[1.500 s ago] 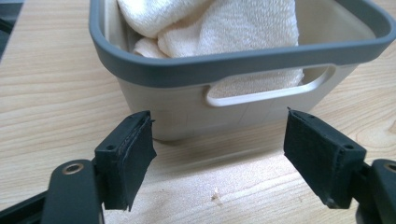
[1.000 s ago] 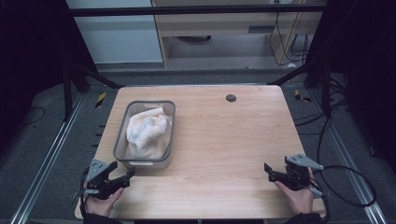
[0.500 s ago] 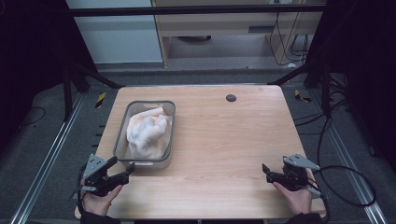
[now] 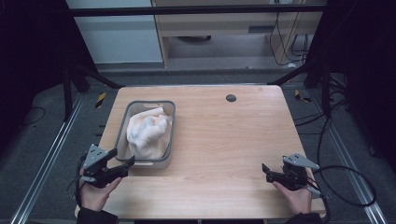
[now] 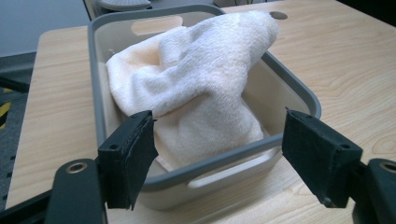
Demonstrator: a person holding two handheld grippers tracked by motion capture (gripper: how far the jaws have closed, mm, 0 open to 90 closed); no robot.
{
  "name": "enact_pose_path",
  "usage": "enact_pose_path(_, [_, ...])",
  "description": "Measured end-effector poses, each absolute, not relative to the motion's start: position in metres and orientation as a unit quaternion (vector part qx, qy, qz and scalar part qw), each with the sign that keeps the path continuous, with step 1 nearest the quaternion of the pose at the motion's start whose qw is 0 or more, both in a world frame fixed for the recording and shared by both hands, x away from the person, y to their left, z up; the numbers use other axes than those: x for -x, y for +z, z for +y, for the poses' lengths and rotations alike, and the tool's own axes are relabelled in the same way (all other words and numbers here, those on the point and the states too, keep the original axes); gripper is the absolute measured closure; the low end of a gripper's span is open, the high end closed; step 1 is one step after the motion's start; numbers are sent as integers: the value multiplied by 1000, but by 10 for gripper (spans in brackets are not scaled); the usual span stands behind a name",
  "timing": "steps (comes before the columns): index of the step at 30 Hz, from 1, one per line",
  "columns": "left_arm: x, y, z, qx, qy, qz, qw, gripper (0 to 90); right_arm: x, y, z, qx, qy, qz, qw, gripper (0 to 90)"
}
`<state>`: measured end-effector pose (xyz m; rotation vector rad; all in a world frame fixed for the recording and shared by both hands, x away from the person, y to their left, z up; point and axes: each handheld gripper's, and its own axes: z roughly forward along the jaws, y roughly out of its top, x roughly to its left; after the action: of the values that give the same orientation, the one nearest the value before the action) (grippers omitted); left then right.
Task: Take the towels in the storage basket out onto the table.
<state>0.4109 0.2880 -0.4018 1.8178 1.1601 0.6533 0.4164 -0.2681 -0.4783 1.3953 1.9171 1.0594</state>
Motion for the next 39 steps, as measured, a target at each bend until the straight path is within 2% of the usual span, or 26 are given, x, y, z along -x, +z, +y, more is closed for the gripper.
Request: enact_pose_path(39, [-471,-372,244,-795,232,434,354,275,-419,-477,-270,-516,393,715,262,127])
